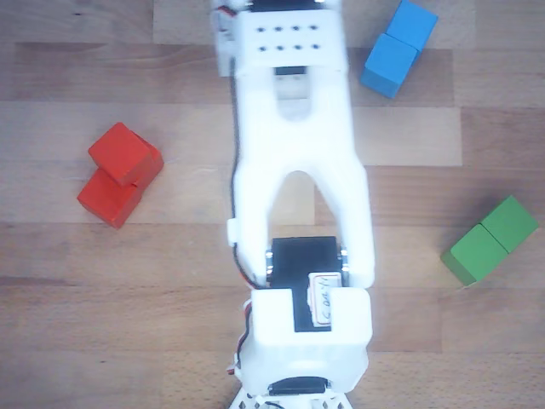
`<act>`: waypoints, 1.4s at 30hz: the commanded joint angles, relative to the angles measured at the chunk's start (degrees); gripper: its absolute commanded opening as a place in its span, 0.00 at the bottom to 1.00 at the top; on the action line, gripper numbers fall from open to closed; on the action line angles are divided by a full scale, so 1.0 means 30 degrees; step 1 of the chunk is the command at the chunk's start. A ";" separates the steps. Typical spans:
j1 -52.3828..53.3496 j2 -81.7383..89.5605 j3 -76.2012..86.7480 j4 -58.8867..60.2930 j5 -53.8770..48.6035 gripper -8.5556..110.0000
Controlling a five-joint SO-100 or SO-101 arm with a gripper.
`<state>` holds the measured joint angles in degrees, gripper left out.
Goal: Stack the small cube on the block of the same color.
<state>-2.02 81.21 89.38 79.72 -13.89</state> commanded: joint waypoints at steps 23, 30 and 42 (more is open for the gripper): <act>0.2432 0.6094 0.6445 -0.6270 0.0117 0.17; 0.2402 1.0488 1.2744 -0.9668 0.0117 0.07; 0.2344 1.9717 2.1416 -1.1016 0.0088 0.07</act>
<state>5.54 129.90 149.24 47.72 -13.89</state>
